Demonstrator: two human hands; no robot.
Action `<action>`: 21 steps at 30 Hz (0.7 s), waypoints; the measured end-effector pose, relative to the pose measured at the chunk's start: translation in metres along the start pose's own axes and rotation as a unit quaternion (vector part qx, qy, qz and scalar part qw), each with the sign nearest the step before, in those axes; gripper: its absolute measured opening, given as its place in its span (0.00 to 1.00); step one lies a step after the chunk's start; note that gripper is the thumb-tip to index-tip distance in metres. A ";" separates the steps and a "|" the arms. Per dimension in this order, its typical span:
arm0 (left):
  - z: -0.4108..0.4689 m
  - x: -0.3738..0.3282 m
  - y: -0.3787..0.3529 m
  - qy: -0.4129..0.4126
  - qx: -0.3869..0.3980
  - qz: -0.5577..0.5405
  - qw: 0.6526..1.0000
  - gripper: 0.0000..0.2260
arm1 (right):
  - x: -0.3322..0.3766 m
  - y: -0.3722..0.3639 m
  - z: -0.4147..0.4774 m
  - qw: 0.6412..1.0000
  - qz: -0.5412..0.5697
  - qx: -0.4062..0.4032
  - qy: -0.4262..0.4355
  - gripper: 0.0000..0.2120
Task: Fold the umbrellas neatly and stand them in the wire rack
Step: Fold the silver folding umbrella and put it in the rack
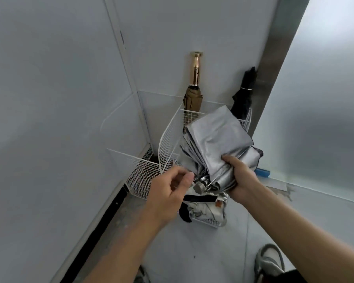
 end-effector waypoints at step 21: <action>0.010 0.025 0.048 0.054 -0.203 0.039 0.977 0.04 | 0.005 0.051 -0.053 0.721 -0.459 -0.088 0.511 0.10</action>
Point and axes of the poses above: each hand's wrist, its own z-axis towards the middle knuckle, its own y-axis out of the back of the hand, x = y × z, the point moved 2 cm from there along z, towards the middle knuckle, and after that the axes turned 13 degrees about -x, right-handed, at the moved point
